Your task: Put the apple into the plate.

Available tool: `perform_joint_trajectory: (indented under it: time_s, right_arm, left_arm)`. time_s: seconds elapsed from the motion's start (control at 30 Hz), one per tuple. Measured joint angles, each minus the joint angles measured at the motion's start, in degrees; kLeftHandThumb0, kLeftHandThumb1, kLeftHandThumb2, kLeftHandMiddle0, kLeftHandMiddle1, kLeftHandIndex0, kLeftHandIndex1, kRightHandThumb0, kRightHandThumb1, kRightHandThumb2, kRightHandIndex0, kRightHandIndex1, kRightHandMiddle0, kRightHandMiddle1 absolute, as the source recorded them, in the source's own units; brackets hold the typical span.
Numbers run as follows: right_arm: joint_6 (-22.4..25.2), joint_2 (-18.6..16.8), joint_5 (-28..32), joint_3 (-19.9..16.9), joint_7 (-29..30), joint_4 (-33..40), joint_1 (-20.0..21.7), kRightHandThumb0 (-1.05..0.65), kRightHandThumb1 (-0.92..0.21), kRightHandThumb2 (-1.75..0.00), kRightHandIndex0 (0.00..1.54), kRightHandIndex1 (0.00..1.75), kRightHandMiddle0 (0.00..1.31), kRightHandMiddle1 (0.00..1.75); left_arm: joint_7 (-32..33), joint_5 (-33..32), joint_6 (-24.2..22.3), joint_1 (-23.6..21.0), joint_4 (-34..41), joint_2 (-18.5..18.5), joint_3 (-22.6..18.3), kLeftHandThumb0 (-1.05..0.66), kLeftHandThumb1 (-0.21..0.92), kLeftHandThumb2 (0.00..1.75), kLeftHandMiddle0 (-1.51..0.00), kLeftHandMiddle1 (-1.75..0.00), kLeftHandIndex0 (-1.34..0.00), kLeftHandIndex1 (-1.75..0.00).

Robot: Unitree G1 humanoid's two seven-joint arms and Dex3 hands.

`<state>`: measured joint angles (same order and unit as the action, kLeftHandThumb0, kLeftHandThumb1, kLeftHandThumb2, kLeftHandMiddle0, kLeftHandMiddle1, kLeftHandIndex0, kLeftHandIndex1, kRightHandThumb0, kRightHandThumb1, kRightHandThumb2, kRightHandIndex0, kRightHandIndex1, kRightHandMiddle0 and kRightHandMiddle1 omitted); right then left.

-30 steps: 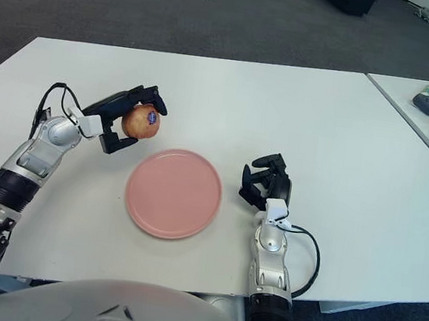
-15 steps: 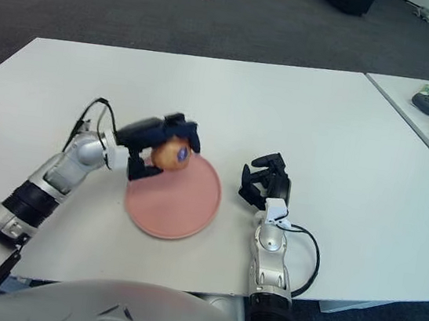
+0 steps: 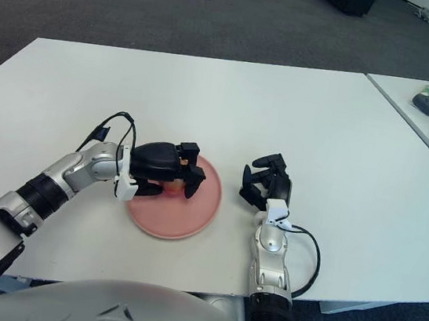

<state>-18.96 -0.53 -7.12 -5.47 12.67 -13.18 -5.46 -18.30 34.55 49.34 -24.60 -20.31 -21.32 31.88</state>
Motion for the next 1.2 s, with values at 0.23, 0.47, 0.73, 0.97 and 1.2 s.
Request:
perform_joint_trajectory:
  time_s: [0.23,0.47,0.73,0.97,1.2]
  right_arm:
    - [-0.5,0.0,-0.1,-0.1,0.2,-0.2,0.0,-0.40,-0.57,-1.01,0.62,1.50,0.41,1.75]
    - [-0.6,0.0,-0.2,0.0,0.5,-0.2,-0.1,-0.40,-0.57,-1.01,0.62,1.50,0.41,1.75]
    - [-0.7,0.0,-0.2,0.1,0.5,-0.2,-0.2,-0.40,-0.57,-1.01,0.62,1.50,0.41,1.75]
    - [-0.6,0.0,-0.2,0.2,0.5,0.0,-0.3,-0.40,-0.57,-1.00,0.62,1.50,0.41,1.75]
    - [0.1,-0.1,-0.3,0.5,0.5,0.5,-0.4,-0.40,-0.57,-1.00,0.63,1.50,0.41,1.75]
  left_arm:
    - [4.6,4.4,1.5,0.2,-0.3,0.0,0.2,0.00,-0.06,1.75,-0.89,-1.75,-0.66,-1.75]
    - [9.5,9.0,0.9,0.4,0.0,0.2,0.9,0.00,-0.06,1.75,-0.90,-1.74,-0.65,-1.75]
    - [12.9,9.5,0.2,1.2,-0.3,0.3,1.3,0.00,-0.06,1.75,-0.91,-1.73,-0.65,-1.75]
    - [15.4,10.2,0.3,1.1,-0.9,0.3,1.9,0.00,-0.07,1.75,-0.91,-1.74,-0.67,-1.71]
    - [11.6,4.7,-1.7,2.4,1.1,-0.2,1.6,-0.01,0.03,1.63,-0.84,-1.75,-0.61,-1.68]
